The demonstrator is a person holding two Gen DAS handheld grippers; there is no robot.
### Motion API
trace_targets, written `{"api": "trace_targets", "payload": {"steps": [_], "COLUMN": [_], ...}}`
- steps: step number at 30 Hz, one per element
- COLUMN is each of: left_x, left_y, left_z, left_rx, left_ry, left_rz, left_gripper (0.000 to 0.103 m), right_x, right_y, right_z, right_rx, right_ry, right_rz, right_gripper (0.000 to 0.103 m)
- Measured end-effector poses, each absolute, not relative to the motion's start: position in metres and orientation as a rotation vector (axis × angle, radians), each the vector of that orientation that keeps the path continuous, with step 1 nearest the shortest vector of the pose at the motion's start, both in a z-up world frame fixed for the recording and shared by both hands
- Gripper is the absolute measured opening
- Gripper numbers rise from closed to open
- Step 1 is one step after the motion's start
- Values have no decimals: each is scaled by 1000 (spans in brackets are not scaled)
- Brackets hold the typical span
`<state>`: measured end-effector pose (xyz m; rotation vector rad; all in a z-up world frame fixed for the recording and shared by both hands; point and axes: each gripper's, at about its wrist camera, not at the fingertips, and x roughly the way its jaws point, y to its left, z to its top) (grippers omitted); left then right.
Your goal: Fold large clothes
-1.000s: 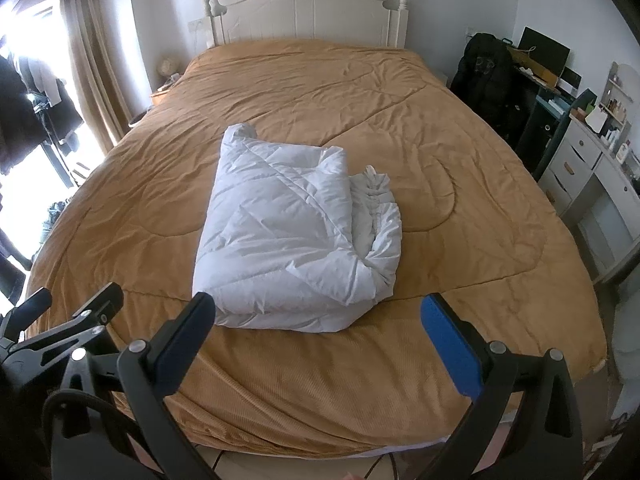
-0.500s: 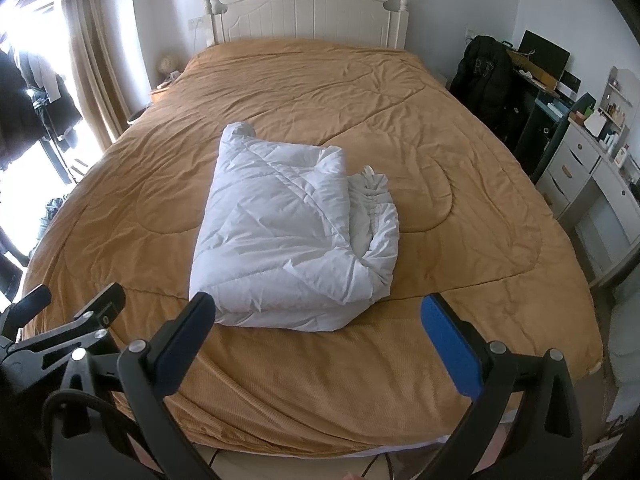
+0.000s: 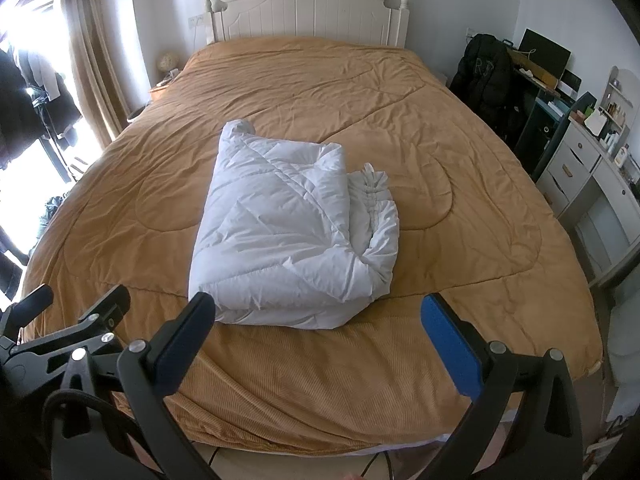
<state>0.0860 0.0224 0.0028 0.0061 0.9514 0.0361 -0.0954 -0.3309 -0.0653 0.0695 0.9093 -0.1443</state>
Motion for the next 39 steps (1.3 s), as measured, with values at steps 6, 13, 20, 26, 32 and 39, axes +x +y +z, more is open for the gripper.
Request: {"api": "trace_targets", "payload": {"steps": [6, 13, 20, 26, 32, 39], "left_x": [86, 85, 84, 83, 84, 82], "left_y": [23, 23, 22, 21, 24, 27], "left_z": [3, 1, -1, -1, -1, -2], "left_rx": [7, 6, 6, 6, 6, 1], "left_ry": [953, 956, 963, 963, 969, 973], "left_rz": [33, 28, 24, 25, 22, 18], "left_gripper": [102, 102, 102, 102, 102, 102], "right_x": [-94, -99, -101, -100, -101, -103], "right_y": [-334, -331, -331, -332, -332, -331], "right_z": [-66, -67, -68, -68, -68, -69], "right_rx": [70, 73, 76, 75, 76, 77], "right_ry": [912, 913, 917, 917, 918, 920], "right_rz": [-141, -152, -159, -157, -158, -157], "right_gripper": [102, 102, 102, 102, 102, 102]}}
